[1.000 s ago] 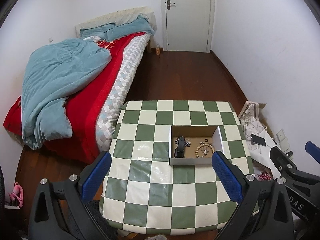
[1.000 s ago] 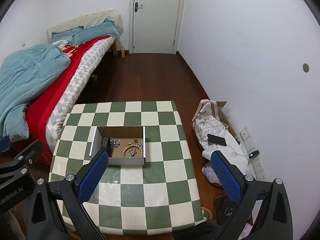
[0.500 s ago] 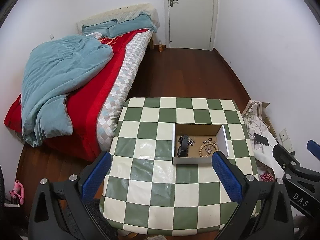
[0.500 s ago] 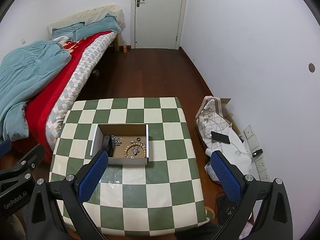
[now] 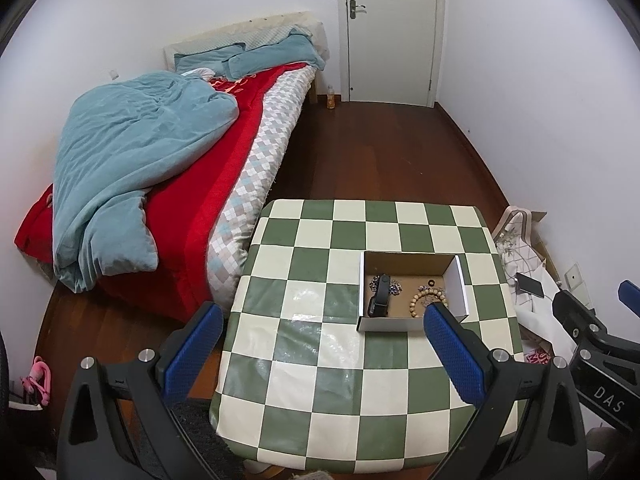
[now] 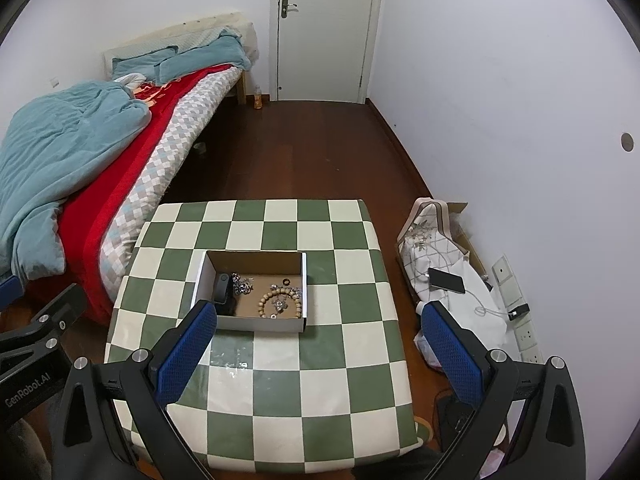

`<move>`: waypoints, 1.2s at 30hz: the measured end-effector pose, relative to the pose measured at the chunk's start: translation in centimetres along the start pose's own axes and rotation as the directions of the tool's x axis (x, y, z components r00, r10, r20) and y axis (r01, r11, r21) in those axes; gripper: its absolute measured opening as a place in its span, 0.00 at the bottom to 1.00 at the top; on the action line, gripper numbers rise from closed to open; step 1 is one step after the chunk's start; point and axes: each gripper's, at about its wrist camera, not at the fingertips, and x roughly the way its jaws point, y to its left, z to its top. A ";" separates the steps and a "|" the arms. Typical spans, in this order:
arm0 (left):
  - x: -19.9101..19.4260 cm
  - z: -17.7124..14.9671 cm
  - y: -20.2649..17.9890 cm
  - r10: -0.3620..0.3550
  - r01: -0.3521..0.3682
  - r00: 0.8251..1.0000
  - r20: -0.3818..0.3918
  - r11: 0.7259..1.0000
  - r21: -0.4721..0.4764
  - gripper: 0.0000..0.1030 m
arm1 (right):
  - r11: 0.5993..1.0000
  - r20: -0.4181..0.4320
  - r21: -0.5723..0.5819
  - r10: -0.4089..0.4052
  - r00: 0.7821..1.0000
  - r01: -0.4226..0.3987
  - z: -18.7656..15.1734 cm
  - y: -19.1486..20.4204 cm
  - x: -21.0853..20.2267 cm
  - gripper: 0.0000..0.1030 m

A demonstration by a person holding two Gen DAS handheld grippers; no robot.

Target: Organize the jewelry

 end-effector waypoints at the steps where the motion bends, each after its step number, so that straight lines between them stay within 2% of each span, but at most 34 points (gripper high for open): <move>1: 0.0 0.0 0.0 0.003 -0.003 1.000 0.001 1.000 0.000 0.99 | 1.000 0.000 0.000 0.001 1.000 -0.001 0.0 0.0 0.0 1.00; 36: -1.3 0.0 0.0 -0.003 0.003 1.000 0.015 1.000 -0.003 0.99 | 1.000 0.009 0.003 0.012 1.000 -0.012 -0.4 0.2 -1.5 1.00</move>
